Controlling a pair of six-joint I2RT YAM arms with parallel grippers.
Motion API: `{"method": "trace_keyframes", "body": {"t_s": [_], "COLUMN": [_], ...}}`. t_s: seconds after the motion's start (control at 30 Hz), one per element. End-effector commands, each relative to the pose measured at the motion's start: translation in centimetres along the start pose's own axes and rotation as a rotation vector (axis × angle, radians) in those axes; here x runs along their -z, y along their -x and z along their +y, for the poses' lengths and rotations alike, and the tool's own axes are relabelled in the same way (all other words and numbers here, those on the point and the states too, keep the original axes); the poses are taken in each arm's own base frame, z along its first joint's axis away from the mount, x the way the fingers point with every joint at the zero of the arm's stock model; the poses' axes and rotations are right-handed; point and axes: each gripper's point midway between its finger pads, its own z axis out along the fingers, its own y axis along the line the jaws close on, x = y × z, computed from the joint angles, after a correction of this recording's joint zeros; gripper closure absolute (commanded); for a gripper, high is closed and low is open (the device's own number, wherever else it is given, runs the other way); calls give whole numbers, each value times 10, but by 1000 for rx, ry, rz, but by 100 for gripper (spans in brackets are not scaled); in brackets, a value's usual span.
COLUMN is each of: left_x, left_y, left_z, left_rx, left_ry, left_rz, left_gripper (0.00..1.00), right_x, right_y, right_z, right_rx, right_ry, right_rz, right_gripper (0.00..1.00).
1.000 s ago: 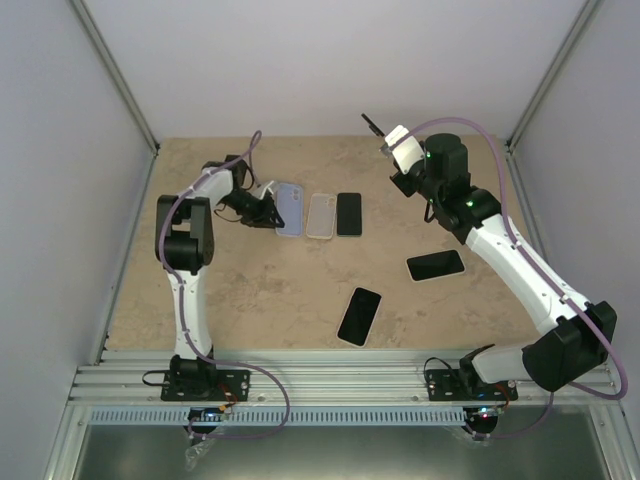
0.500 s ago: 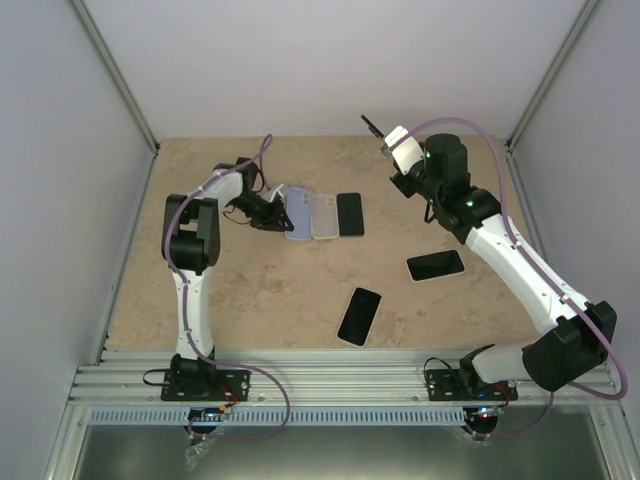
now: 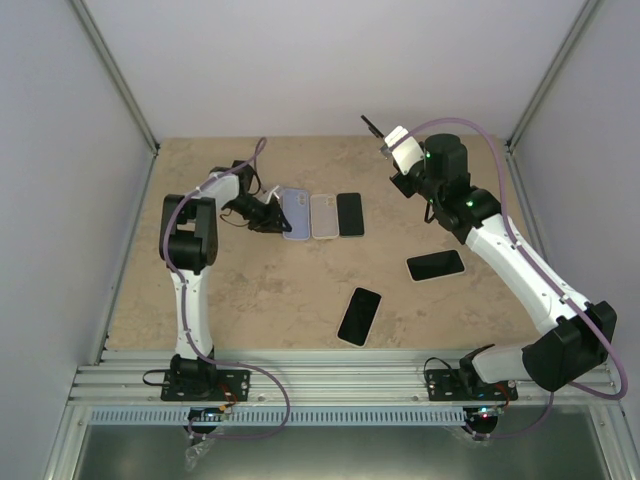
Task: Take the phone out of the phone case
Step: Place the phone case at the center of the board.
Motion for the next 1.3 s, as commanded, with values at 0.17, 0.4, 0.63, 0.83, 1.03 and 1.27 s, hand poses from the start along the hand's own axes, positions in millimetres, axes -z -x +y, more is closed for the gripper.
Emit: {"method": "trace_keyframes", "body": {"t_s": [0.17, 0.4, 0.63, 0.83, 1.03, 1.27], "left_x": [6, 14, 42, 85, 146, 202], "left_y": [4, 9, 16, 30, 50, 52], "left_z": [3, 3, 4, -15, -60, -155], "left_rx": [-17, -54, -71, -147, -160, -197], "left_ry": [38, 117, 257, 371, 415, 174], "left_rz": [-22, -52, -160, -304, -518, -701], "left_gripper": [78, 65, 23, 1, 1, 0], "right_x": [6, 7, 12, 16, 22, 23], "right_y": [17, 17, 24, 36, 53, 73], "right_z": [-12, -10, -13, -17, -22, -13], "right_rx": [-23, -25, -18, 5, 37, 79], "right_ry": [-34, -24, -24, -26, -30, -15], "right_rz": [-66, -68, -95, -129, -175, -228], "right_gripper": [99, 99, 99, 100, 99, 99]}}
